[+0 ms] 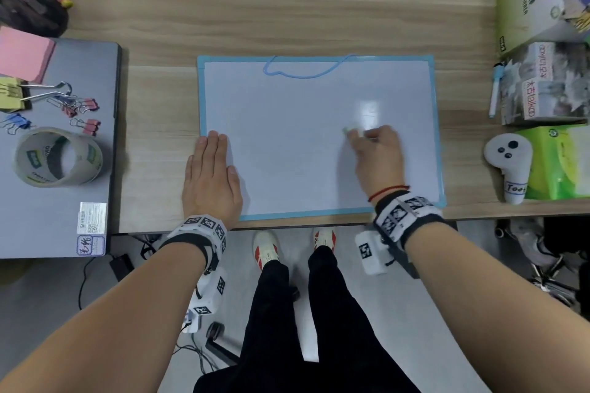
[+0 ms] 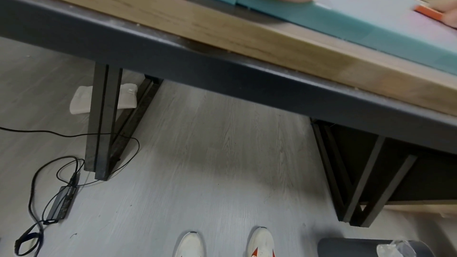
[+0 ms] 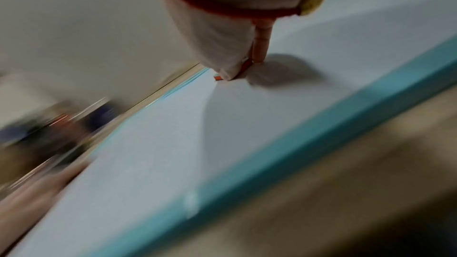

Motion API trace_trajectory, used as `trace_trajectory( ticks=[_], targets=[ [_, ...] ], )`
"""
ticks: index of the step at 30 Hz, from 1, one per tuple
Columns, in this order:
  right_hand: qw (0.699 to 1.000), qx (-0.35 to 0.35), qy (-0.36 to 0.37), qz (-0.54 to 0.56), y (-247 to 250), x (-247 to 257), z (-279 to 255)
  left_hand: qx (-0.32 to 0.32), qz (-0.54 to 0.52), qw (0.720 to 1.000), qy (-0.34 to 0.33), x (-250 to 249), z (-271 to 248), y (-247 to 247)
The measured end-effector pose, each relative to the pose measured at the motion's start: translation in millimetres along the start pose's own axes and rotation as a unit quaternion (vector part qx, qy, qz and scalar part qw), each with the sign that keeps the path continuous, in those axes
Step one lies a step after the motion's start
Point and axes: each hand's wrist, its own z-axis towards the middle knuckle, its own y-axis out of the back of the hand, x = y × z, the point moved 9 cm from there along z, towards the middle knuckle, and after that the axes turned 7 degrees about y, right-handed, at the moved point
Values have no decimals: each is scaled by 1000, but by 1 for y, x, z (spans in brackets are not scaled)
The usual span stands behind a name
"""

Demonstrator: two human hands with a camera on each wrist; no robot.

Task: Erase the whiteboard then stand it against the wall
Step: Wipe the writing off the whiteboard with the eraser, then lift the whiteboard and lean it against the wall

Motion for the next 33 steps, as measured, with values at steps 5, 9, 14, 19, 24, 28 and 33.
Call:
trace_trajectory(
  ticks=[5,9,14,19,24,28,33],
  targets=[
    [984,-38,48,-168,49,-26,8,21,10,1000,-3,-3,1,1],
    [978,19,37,-205,41,-13,-5,54,4,999,6,-10,3,13],
    [993,5,-43,-109,62,-13,-1,76,-62,985,139,-3,22,41],
    [981,-39,-142,-123,103,-49,19,102,-73,954,271,-1,40,45],
    [969,1,-222,-108,106,-80,37,113,-65,920,371,-9,47,41],
    [964,19,-245,-104,113,-89,53,120,-71,881,453,-21,50,42],
    [959,31,-262,-98,122,-95,80,170,-102,851,486,-33,59,34]
  ],
)
